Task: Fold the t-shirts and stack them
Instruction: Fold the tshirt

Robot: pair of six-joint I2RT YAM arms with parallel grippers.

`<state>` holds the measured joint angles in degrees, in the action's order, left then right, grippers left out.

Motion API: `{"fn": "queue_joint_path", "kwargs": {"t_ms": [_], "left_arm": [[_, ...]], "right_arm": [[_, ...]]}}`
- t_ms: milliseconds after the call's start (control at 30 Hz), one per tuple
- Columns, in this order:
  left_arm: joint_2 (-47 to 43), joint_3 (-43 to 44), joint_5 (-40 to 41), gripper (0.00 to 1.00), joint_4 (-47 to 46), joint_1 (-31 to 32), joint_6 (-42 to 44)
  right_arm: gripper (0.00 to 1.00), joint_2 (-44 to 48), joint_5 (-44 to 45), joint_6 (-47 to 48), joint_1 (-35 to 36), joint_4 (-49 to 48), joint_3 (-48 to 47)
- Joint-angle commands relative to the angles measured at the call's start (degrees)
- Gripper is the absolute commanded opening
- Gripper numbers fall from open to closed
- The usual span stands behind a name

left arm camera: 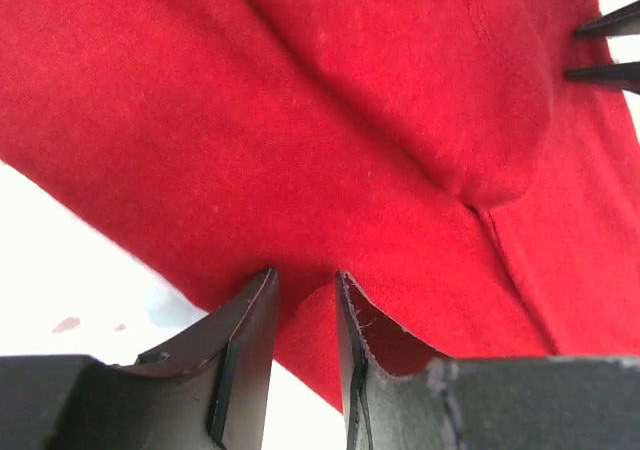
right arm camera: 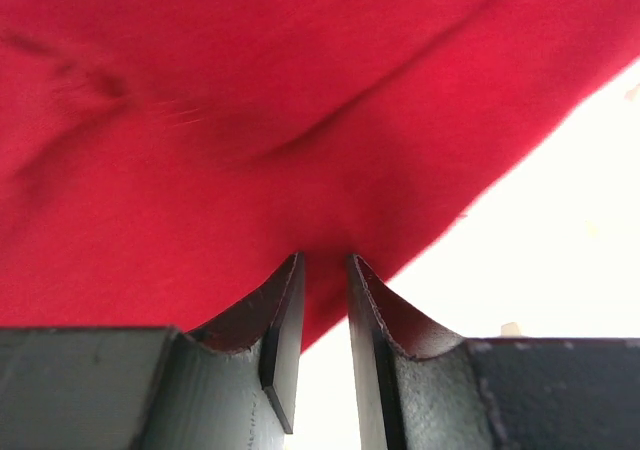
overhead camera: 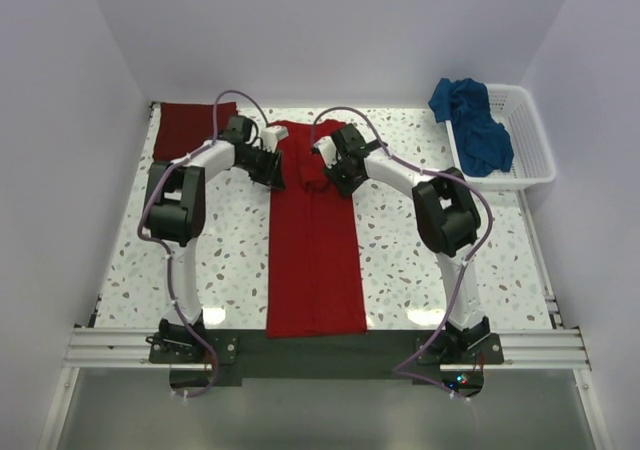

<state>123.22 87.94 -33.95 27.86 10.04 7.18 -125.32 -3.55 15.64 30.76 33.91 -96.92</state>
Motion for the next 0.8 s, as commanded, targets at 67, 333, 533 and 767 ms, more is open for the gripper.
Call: {"fn": "queue_joint_path", "kwargs": {"t_ms": [67, 333, 533, 767], "left_arm": [[6.32, 7.23, 2.93, 0.34, -1.05, 0.42, 0.29], [14.59, 18.92, 3.72, 0.35, -0.7, 0.33, -1.11], [16.62, 22.8, 4.69, 0.39, -0.26, 0.24, -1.91], [6.97, 20.87, -5.39, 0.72, -5.17, -3.45, -0.85]], "right_arm": [[0.27, -2.82, 5.4, -1.48, -2.54, -7.01, -1.51], [0.26, -12.14, 4.08, -3.68, -6.15, 0.18, -15.04], [0.28, -15.84, 2.06, -4.57, -7.56, 3.8, -20.94], [0.52, -4.87, -12.43, -4.57, -7.56, 9.68, -23.49]]}}
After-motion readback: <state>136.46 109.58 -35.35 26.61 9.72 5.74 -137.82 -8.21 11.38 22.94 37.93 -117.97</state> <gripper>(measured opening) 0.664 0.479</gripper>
